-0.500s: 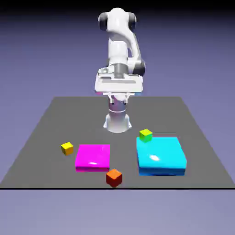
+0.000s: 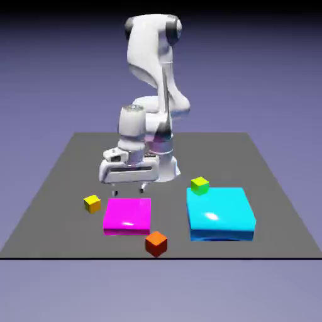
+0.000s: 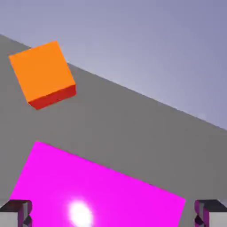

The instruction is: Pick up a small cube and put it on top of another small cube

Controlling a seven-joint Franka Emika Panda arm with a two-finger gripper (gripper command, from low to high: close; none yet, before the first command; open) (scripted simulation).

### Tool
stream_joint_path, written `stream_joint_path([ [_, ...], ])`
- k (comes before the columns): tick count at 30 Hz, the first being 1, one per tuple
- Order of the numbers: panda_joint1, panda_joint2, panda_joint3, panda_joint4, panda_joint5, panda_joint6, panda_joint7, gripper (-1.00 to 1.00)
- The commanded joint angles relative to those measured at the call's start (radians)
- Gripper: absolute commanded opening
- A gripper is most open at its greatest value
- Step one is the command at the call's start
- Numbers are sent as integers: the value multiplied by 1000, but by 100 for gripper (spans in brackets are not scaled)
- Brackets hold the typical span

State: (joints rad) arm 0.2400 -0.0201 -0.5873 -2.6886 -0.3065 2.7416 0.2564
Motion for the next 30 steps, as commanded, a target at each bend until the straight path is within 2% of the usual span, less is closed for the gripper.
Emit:
stream_joint_path([
  [1, 14, 34, -36, 7, -19, -18, -30, 0],
  [9, 126, 305, -326, 67, -170, -164, -269, 0],
  [11, 130, 315, -337, 70, -176, -169, -278, 0],
  [18, -58, 543, -174, 84, -91, 51, -315, 0],
  [19, -58, 543, -174, 84, -91, 51, -315, -100],
  [26, 121, 326, -329, 70, -172, -159, -279, -100],
  [30, 202, 312, -286, 116, -202, -179, -331, -100],
])
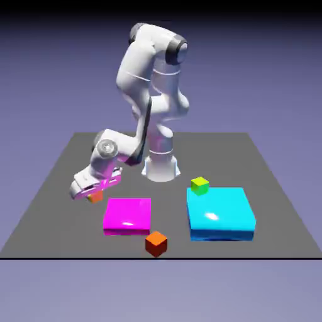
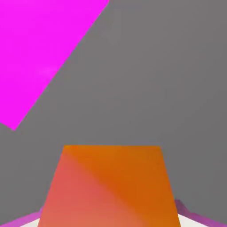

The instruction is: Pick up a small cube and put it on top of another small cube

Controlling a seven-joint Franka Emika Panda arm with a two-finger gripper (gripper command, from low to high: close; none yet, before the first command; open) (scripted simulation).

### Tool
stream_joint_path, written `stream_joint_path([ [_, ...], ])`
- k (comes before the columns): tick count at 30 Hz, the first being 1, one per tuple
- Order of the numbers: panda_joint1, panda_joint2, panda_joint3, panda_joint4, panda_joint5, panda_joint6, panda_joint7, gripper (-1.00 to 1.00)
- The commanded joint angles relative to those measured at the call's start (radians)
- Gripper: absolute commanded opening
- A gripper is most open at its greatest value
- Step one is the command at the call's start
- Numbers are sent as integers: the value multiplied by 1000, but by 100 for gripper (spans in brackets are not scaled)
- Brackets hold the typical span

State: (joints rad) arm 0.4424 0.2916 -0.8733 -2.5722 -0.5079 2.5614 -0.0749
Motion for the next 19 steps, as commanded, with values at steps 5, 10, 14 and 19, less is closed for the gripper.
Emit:
stream_joint_path([
  [5, 181, -8, 127, 117, -67, -24, -132, -100],
  [10, 324, -15, 226, 210, -120, -44, -236, -100],
  [14, 261, 130, 247, 227, -108, 92, -225, -100],
  [19, 257, 138, 248, 228, -108, 99, -225, 100],
])
